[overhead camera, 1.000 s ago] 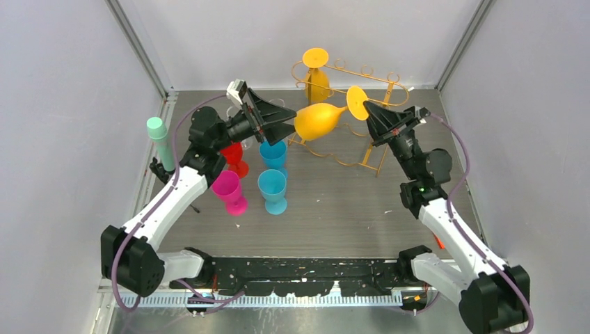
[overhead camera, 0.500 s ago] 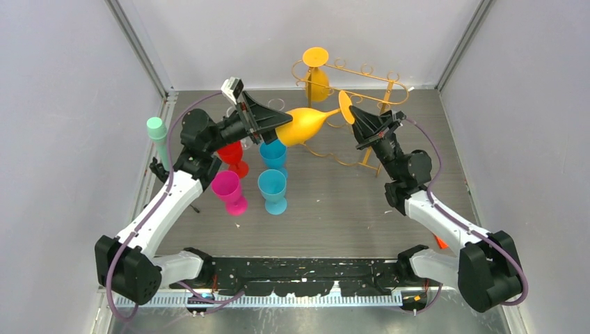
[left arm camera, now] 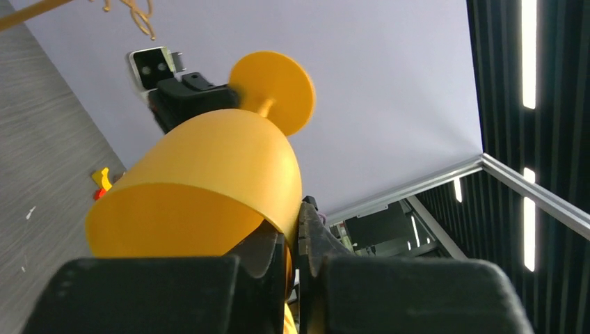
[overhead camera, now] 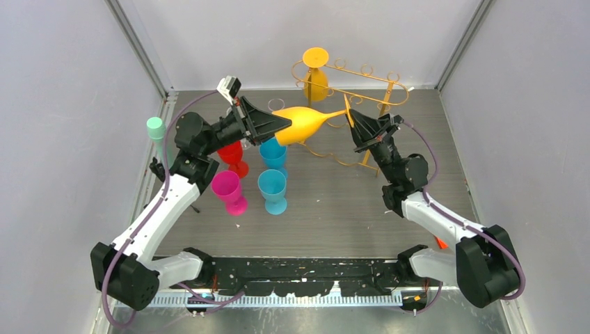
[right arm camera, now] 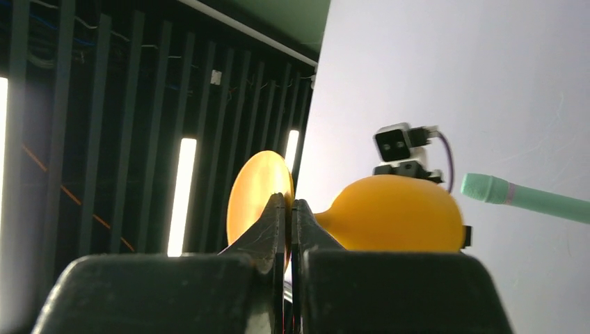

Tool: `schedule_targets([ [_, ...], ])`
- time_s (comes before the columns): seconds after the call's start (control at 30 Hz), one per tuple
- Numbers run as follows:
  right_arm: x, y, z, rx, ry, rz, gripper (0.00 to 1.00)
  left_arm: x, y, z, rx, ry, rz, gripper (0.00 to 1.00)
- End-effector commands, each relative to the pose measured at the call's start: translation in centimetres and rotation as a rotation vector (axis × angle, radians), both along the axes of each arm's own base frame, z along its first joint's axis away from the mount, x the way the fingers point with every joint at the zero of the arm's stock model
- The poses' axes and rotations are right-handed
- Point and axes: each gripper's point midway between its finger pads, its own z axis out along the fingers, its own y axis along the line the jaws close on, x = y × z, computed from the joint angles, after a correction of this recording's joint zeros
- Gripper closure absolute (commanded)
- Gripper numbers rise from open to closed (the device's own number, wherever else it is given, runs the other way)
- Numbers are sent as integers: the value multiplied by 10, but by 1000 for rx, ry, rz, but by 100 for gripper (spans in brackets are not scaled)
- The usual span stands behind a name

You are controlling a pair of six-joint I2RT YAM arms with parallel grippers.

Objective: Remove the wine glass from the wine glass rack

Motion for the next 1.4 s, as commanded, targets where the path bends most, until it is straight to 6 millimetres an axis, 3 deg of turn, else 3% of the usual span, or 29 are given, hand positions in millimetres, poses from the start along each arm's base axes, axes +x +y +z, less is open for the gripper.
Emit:
schedule_targets([
  [0.0,3,-1,-6,47,63,51,98,-23,7,32,-37,-165,-18,100],
  [0.1,3,0,-8,37,61,49,83,-24,8,31,-26,-191,-5,100],
  [0.27,5,-1,-18,19,69,19,44,-28,10,22,65,-242,23,100],
  [0.4,8,-5,-29,-6,88,-28,32,-31,15,-1,226,-277,59,100],
  [0.53,12,-6,-48,-79,141,-74,30,-38,23,-29,371,-294,53,100],
  [0.63,18,-3,-75,-223,228,-121,30,-47,26,-44,441,-305,15,100],
  [0.67,14,-4,-71,-258,221,-130,30,-50,27,-50,461,-304,4,100],
  [0.77,19,-4,-107,-547,341,-208,31,-56,29,-62,531,-330,-12,100],
  [0.8,17,-12,-107,-622,323,-272,31,-54,31,-68,565,-326,0,100],
  [0.87,11,-29,-131,-788,418,-337,33,-55,30,-79,624,-316,1,100],
  [1.03,2,-68,-128,-962,449,-527,36,-56,13,-106,784,-326,-27,100],
  [1.37,-5,-89,-135,-1093,470,-608,38,-39,-33,-174,1249,-339,-56,100],
])
